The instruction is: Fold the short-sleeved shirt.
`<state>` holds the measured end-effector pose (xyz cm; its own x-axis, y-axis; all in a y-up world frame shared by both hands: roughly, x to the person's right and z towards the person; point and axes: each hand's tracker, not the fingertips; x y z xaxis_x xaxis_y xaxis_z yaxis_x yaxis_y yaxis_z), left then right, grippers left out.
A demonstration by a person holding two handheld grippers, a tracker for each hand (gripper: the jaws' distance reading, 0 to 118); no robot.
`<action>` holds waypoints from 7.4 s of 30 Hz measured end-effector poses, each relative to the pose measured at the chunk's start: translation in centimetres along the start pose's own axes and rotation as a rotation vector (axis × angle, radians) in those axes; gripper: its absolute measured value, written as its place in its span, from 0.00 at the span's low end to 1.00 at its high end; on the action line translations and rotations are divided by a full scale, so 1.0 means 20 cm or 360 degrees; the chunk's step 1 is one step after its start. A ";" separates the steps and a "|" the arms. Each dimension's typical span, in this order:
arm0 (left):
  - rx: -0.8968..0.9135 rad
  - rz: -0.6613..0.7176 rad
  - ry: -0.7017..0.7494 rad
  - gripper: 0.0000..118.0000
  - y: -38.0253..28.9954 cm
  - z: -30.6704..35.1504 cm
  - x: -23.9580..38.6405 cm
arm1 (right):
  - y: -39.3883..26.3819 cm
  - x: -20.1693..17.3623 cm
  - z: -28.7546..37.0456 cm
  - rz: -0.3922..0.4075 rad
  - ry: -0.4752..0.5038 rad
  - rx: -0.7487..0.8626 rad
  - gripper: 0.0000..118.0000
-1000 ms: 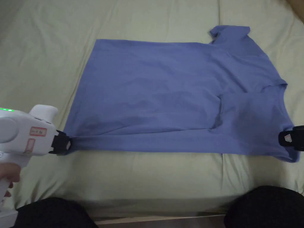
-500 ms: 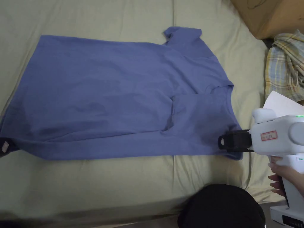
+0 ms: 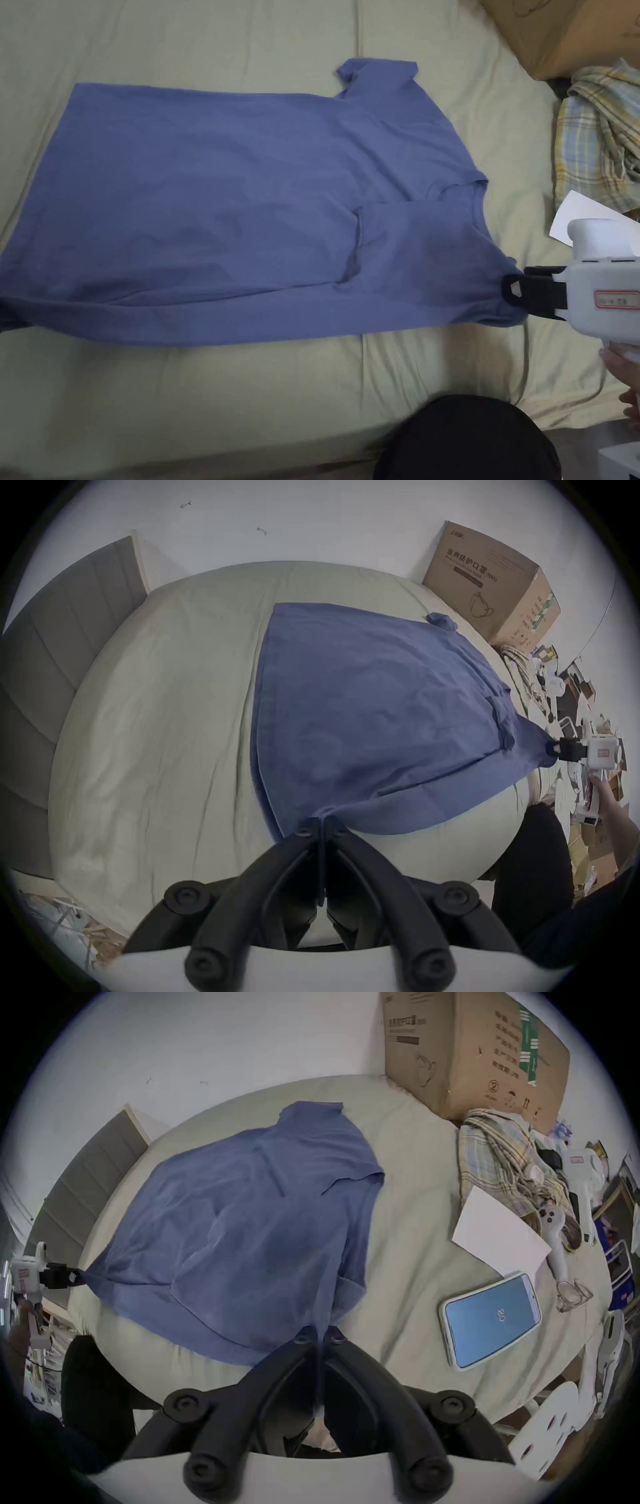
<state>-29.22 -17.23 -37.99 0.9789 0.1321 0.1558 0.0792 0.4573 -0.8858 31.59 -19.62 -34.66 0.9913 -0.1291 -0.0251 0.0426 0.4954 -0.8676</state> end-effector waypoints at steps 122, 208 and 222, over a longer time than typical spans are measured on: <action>-0.0123 0.0482 -0.0122 1.00 -0.16 -0.09 -0.24 | 0.14 0.12 -0.15 -0.0165 -0.0085 -0.0256 0.80; 0.0344 0.0246 -0.0146 0.00 0.60 0.01 -0.35 | 0.90 0.06 0.07 -0.0134 0.0133 0.0232 0.00; 0.0043 0.0308 -0.0168 0.08 -0.12 -0.21 -0.27 | 0.12 0.11 -0.23 -0.0215 0.0005 -0.0129 0.10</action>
<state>-33.89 -22.62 -38.58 0.9501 0.3104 0.0304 -0.1145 0.4380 -0.8916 33.30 -22.64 -39.03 0.9768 -0.1928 0.0934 0.1655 0.4027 -0.9003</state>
